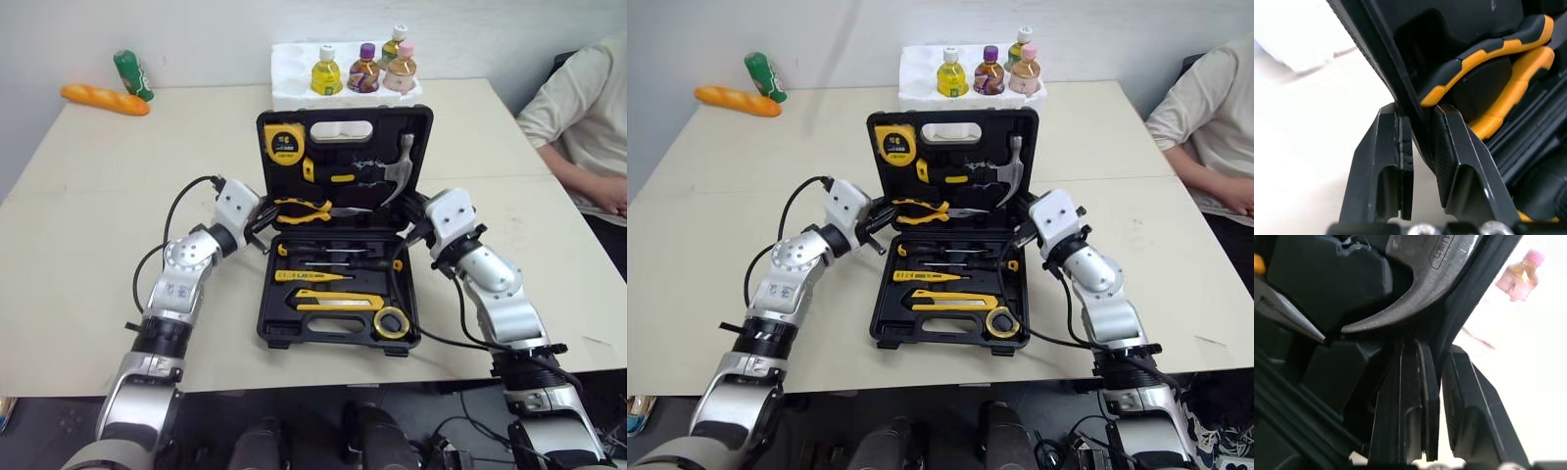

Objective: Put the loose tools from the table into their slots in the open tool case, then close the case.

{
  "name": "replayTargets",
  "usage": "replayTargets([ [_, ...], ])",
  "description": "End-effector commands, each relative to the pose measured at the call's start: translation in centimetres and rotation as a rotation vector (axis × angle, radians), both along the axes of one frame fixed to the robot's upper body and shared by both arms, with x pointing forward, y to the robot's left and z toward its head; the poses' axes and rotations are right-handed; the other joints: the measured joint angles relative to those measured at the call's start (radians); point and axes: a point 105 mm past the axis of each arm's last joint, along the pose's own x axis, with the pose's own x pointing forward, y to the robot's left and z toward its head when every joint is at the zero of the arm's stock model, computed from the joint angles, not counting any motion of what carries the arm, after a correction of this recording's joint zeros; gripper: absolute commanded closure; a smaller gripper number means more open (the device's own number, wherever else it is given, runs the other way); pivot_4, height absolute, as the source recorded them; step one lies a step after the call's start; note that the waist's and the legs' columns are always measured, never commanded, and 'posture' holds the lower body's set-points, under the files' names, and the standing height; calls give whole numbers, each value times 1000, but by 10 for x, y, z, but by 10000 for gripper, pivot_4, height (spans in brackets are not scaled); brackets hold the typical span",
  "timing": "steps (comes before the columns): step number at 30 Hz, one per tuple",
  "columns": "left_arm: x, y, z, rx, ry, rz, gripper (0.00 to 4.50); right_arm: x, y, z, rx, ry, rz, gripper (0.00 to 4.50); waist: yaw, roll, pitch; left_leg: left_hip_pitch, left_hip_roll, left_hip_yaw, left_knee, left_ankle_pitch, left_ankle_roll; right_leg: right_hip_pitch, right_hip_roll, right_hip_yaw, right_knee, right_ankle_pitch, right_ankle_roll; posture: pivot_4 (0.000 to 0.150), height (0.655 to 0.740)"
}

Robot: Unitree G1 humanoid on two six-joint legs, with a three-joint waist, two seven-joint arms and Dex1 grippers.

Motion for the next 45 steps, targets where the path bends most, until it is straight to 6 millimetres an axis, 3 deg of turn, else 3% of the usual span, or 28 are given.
replayTargets([
  [1, -11, 22, 17, 90, -146, 90, 32286, -20, 4, -13, -222, -118, 68, 34802, -3, 0, 0, 3, 0, 1, -1, 0, 0, 1, 0, 2, -1, 0, 0, 1500, 7367],
  [4, -26, 26, 13, 103, -113, 73, 19456, -39, -1, -10, -288, -202, 96, 19448, -6, -1, 1, 6, 1, 2, -3, -1, 0, 3, 0, 9, -1, 0, 0, 1500, 7367],
  [7, -48, 36, 11, 28, 41, -2, 5110, -73, -5, -1, -360, -185, 201, 3995, -4, -2, 1, 7, 1, 5, -4, -1, 0, 3, 0, 13, 1, 0, 0, 1500, 7367],
  [8, -58, 44, 10, -2, 121, -30, 430, -91, -8, -1, -392, -116, 263, 3807, -3, -2, 2, 7, 1, 5, -4, -1, 0, 2, 0, 14, 2, 0, 0, 1500, 7367],
  [12, -109, 81, 3, -114, 476, -131, 111, -152, -34, -4, -399, 283, 393, 3807, -1, -4, 4, 8, 2, 1, -5, -2, 0, 6, 0, 12, -3, 0, -1, 1500, 7367],
  [15, -139, 107, -5, -192, 695, -154, 111, -178, -55, -9, -273, 578, 404, 3807, -1, -6, 5, 16, 4, -5, -5, -7, 1, 17, 1, 7, -9, -1, -2, 1500, 7367],
  [19, -129, 136, -16, -141, 686, -31, 111, -186, -68, -21, -120, 740, 381, 3807, 17, -6, 5, 24, 4, -8, -5, -17, 3, 27, 0, 6, -15, -3, -5, 1500, 7367],
  [23, -111, 125, -10, -168, 644, -62, 111, -189, -60, -36, -66, 821, 410, 3807, 45, -6, 5, 24, 3, -9, -14, -15, 1, 27, -1, 5, -20, -4, -7, 1500, 7367],
  [24, -107, 121, -8, -166, 636, -74, 16, -190, -58, -40, -70, 836, 423, 6220, 49, -6, 5, 23, 3, -9, -15, -16, -1, 24, -1, 5, -19, -3, -6, 1500, 7367],
  [26, -95, 115, -7, -166, 617, -84, 5633, -195, -50, -48, -76, 883, 468, 12638, 54, -6, 5, 18, 2, -9, -15, -13, -7, 19, -1, 4, -17, -4, -6, 1500, 7367],
  [28, -79, 108, -6, -171, 600, -86, 13289, -198, -39, -55, -71, 930, 517, 22378, 53, -5, 5, 14, 2, -9, -15, -10, -3, 16, 0, 3, -17, -4, -6, 1500, 7367],
  [32, -39, 82, -6, -123, 557, -96, 33758, -195, -25, -74, -94, 991, 563, 44167, 53, -6, 4, 9, 2, -9, -8, -8, -1, 16, 3, -1, -13, -2, -4, 1500, 7367],
  [34, -20, 66, -4, -92, 534, -110, 43510, -188, -23, -84, -112, 1004, 566, 45000, 54, -9, 6, 7, 2, -8, 1, -9, 1, 16, 3, -4, -14, -1, -2, 1500, 7367],
  [35, -10, 60, -2, -93, 523, -113, 44597, -184, -21, -87, -112, 1012, 570, 45000, 53, -10, 6, 7, 1, -8, 2, -10, 3, 17, 3, -5, -14, 0, 1, 1500, 7367],
  [39, 23, 25, 3, -67, 489, -158, 44597, -166, -14, -92, -107, 1008, 588, 45000, 51, -12, 6, 8, -1, -7, 3, -8, 7, 18, -1, -5, -14, 4, 2, 1500, 7367],
  [45, 42, -13, -4, -23, 479, -217, 44597, -148, -10, -91, -133, 1002, 623, 45000, 45, -13, 6, 5, 1, -5, 3, -7, 5, 16, 5, -8, -12, 4, 1, 1500, 7367],
])
